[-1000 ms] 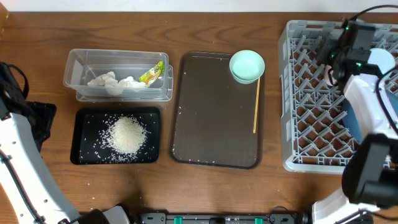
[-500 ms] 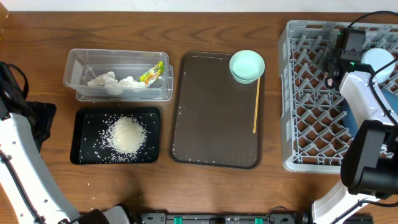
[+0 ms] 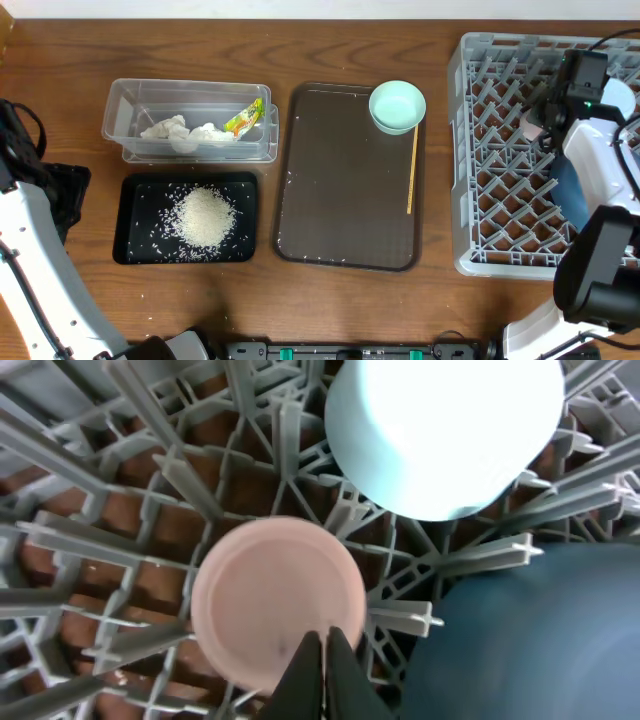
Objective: Sort waste into correct bins and load items into the dishwasher rack
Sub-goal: 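Raise the right gripper and reach left to the mint saucer, then grasp the mint saucer rim with the right gripper and lift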
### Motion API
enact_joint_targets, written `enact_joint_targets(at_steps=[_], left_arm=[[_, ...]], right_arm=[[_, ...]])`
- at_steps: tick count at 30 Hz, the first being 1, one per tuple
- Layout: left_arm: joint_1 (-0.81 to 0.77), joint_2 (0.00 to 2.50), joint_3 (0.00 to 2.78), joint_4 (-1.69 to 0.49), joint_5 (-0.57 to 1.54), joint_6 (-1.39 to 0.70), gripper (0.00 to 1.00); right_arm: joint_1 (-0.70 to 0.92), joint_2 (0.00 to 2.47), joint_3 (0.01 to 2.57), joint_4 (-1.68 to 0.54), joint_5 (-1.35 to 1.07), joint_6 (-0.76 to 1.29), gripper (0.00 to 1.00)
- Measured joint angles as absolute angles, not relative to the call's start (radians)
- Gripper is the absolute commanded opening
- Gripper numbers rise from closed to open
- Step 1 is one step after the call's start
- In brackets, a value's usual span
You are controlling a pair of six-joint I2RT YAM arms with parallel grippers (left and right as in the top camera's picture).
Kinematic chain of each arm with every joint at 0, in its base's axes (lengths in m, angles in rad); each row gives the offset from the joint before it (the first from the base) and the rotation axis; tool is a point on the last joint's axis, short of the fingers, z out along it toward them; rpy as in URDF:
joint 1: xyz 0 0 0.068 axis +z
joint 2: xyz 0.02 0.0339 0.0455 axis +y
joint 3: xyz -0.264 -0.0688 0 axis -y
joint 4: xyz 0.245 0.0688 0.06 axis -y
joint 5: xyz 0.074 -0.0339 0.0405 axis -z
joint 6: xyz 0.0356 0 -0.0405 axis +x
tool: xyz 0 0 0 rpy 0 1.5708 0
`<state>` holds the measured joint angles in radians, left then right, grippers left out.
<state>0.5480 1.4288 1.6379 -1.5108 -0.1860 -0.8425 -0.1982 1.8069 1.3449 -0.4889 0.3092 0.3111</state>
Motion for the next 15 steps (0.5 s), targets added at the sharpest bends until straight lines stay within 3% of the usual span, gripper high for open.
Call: enact_joint_targets(at_steps=[1, 2, 5, 7, 9, 15], left_arm=[[0.548, 1.429, 1.638, -1.511, -0.186, -0.842, 0.94], [0.548, 1.429, 1.638, -1.511, -0.186, -0.842, 0.94], [0.548, 1.429, 1.638, -1.511, -0.186, -0.842, 0.94], [0.548, 1.429, 1.638, -1.511, -0.186, -0.842, 0.94], [0.548, 1.429, 1.638, -1.511, -0.186, -0.842, 0.94], [0.548, 1.429, 1.638, -1.511, -0.186, -0.842, 0.94]], right_arm=[[-0.198, 1.794, 1.345, -0.488, 0.305, 0.311, 0.11], [-0.197, 1.772, 1.344, -0.484, 0.286, 0.31, 0.2], [-0.187, 1.686, 1.341, -0.442, 0.184, 0.292, 0.69], [-0.169, 1.629, 1.341, -0.397, 0.086, 0.276, 0.86], [-0.134, 1.581, 1.341, -0.343, -0.025, 0.258, 0.9], [0.055, 1.555, 1.343, -0.31, -0.203, 0.22, 0.91]])
